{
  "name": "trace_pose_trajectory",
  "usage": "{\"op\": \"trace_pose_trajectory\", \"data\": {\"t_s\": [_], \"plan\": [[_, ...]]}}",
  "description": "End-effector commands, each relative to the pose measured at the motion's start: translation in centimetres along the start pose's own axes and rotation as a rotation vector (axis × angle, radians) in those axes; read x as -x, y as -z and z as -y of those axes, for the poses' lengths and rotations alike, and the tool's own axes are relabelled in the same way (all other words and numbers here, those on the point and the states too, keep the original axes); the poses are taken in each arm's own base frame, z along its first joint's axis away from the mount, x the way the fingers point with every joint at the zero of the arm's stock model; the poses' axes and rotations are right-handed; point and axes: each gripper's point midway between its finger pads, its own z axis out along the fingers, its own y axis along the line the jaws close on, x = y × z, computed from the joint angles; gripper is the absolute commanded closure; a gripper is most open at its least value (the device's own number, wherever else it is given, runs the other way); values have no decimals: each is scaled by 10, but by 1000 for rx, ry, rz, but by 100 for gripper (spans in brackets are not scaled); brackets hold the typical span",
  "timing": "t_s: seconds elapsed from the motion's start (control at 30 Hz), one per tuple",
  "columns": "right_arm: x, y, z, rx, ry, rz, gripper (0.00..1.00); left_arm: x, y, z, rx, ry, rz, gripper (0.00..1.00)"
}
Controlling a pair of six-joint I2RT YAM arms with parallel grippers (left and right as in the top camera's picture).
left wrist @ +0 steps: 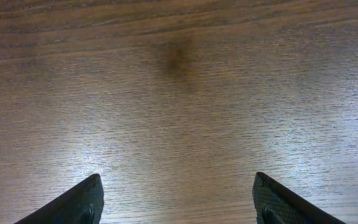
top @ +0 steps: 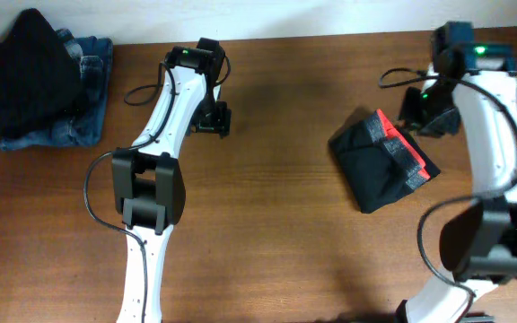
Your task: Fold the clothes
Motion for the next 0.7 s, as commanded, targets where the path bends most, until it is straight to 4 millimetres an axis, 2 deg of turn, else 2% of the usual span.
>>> {"op": "trace_pose_trajectory", "data": {"t_s": [0.0, 0.17, 0.3, 0.37, 0.4, 0.5, 0.57, 0.67], "plan": [[-14, -2, 14, -70, 5, -55, 73, -1, 6, 2, -6, 3, 8, 23], [-26, -29, 16, -82, 19, -111, 73, 0, 6, 2, -6, 4, 11, 24], [-27, -62, 15, -79, 18, -109, 73, 0, 6, 2, -6, 3, 11, 23], [-30, -79, 16, -79, 18, -111, 70, 0, 6, 2, -6, 3, 11, 24], [-33, -94, 17, -80, 18, -112, 68, 0, 6, 2, -6, 3, 11, 24], [-40, -116, 21, -86, 14, -115, 67, 0, 6, 2, -6, 3, 11, 23], [-46, -127, 27, -96, -25, -123, 67, -1, 6, 2, -6, 4, 10, 24], [-53, -136, 47, -156, -122, -131, 67, -2, 6, 1, -5, 3, 4, 24]]}}
